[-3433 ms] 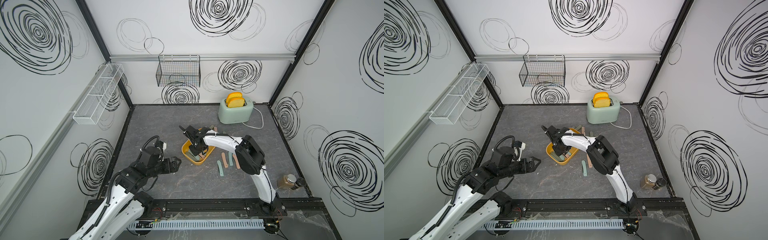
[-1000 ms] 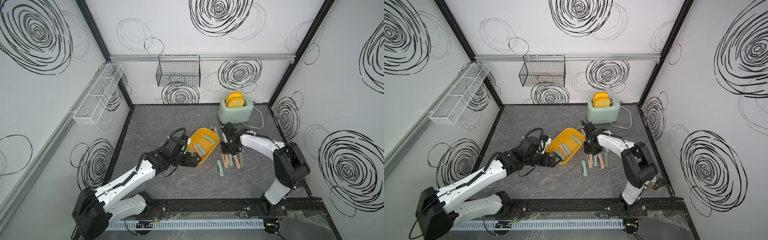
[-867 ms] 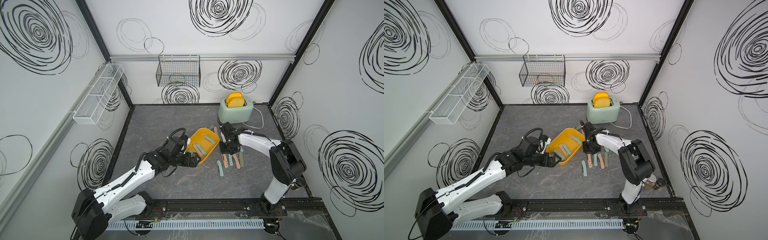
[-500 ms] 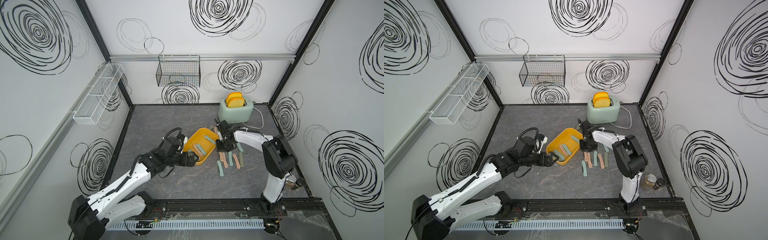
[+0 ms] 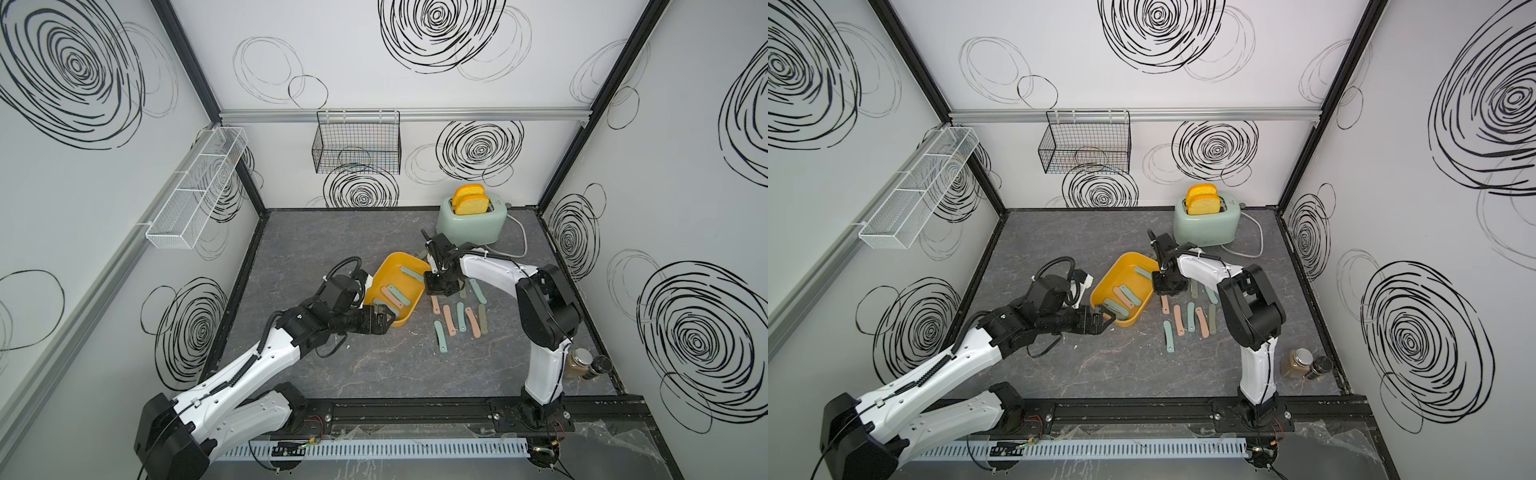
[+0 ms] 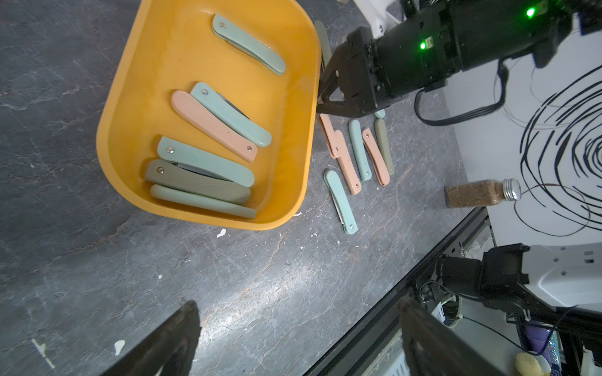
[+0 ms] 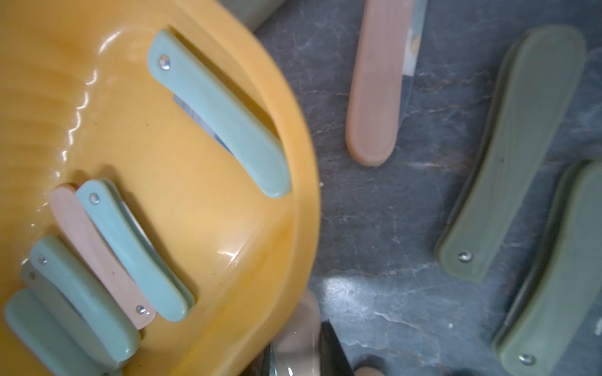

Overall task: Take the fruit knife out of the storage box
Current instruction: Adjust the storage box at the center of the board, then place the fruit knife at the center of the board.

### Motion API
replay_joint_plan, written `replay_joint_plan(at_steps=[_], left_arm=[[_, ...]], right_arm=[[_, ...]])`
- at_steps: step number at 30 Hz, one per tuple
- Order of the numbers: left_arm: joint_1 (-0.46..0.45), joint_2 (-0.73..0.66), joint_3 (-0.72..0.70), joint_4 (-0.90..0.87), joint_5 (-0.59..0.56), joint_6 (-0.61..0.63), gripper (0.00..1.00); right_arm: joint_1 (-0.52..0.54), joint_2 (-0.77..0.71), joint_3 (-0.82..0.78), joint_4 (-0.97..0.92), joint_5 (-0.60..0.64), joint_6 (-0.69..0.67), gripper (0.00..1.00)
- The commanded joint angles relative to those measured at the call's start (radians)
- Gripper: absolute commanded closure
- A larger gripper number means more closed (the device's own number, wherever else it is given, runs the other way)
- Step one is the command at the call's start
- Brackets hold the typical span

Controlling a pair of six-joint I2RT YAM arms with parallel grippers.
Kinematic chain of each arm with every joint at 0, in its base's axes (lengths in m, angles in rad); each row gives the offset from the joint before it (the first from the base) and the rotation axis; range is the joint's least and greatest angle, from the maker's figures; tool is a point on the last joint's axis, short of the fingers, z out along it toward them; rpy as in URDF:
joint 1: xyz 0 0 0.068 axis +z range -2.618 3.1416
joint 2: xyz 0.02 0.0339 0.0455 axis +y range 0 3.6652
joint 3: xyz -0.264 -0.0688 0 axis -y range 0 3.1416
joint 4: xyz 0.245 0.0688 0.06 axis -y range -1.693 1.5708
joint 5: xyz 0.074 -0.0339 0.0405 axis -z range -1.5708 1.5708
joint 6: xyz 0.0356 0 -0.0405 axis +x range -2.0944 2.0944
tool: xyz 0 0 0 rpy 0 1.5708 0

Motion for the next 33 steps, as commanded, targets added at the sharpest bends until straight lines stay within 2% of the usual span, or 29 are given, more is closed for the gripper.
replay_joint_plan(at_steps=[1,8,13,20,26,33], left_arm=[[0.008,-0.016,-0.013,0.002,-0.009,0.005,0.02],[0.011,-0.022,-0.015,-0.007,-0.011,0.01,0.02],[0.018,-0.029,-0.021,-0.015,-0.01,0.017,0.02],[0.03,-0.023,-0.016,-0.001,-0.003,0.011,0.02],[0.031,-0.022,-0.004,0.011,-0.009,-0.006,0.02],[0.053,-0.037,0.007,-0.017,-0.025,0.002,0.02]], right_arm=[[0.003,0.024,0.012,-0.045,0.043,-0.016,0.76],[-0.003,0.055,0.023,-0.036,0.05,-0.01,0.73],[-0.003,0.052,0.029,-0.044,0.064,-0.005,0.59],[0.001,-0.017,0.041,-0.103,0.103,0.005,0.62],[0.063,-0.074,0.134,-0.192,0.188,-0.009,0.63],[0.165,0.014,0.305,-0.224,0.194,-0.073,0.63]])
